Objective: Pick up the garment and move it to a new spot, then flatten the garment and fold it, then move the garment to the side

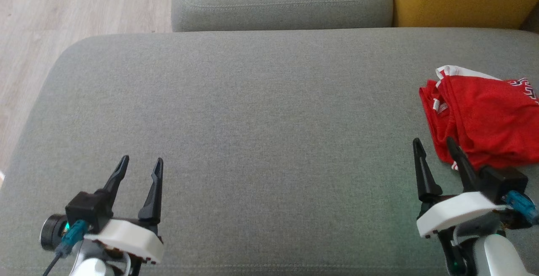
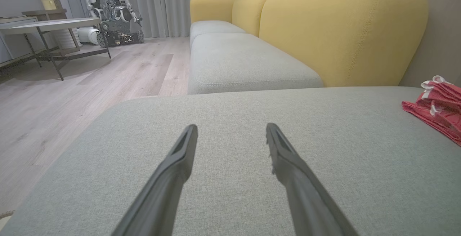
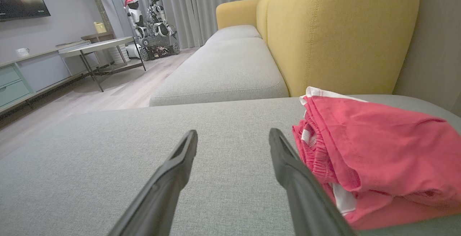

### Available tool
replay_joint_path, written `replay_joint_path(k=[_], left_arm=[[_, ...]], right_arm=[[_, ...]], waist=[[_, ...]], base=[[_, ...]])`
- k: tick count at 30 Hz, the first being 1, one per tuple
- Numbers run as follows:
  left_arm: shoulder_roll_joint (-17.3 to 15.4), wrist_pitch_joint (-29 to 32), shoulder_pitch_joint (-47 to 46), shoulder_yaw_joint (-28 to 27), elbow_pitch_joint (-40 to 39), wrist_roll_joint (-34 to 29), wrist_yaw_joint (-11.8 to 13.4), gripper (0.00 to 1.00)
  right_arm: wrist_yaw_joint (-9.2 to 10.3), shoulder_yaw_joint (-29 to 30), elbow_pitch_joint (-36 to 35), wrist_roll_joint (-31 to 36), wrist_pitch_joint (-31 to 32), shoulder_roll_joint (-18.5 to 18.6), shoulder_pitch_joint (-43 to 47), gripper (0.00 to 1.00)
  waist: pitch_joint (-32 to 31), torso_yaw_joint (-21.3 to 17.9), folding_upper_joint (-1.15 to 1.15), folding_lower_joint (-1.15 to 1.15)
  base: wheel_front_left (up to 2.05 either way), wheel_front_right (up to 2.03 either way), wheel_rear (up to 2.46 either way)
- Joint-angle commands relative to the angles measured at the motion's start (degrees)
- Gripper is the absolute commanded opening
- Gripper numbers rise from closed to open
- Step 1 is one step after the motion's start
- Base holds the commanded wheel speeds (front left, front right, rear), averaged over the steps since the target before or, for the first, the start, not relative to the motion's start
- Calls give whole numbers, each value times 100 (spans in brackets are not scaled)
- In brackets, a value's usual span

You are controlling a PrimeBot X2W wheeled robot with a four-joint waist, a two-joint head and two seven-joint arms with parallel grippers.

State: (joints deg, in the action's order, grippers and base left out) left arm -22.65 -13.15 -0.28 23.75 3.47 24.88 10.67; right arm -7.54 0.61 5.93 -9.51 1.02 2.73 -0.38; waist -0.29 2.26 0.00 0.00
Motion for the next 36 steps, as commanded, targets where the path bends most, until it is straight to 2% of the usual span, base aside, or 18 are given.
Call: replay_joint_path(k=[1, 2, 3, 6, 36], left_arm=[[-182, -41, -335, -205, -175, 17, 45, 100], [-184, -42, -337, -201, -179, 18, 44, 100], [5, 0, 3, 21, 13, 1, -4, 0], [109, 10, 76, 65, 209, 44, -14, 0], [486, 406, -85, -579, 432, 1676, -436, 0]], right_arm=[[5, -134, -191, 13, -3, 15, -207, 100], [5, -134, -192, 6, -3, 15, -208, 100], [0, -2, 22, -3, -3, -1, 0, 0], [0, -6, 251, -53, 5, -9, 44, 0], [1, 132, 379, -1976, 132, -3, -98, 0]], waist=[[3, 7, 0, 0], [5, 9, 0, 0], [8, 11, 0, 0], [8, 10, 0, 0], [16, -45, 0, 0]], base=[[0, 0, 0], [0, 0, 0], [0, 0, 0], [0, 0, 0], [0, 0, 0]])
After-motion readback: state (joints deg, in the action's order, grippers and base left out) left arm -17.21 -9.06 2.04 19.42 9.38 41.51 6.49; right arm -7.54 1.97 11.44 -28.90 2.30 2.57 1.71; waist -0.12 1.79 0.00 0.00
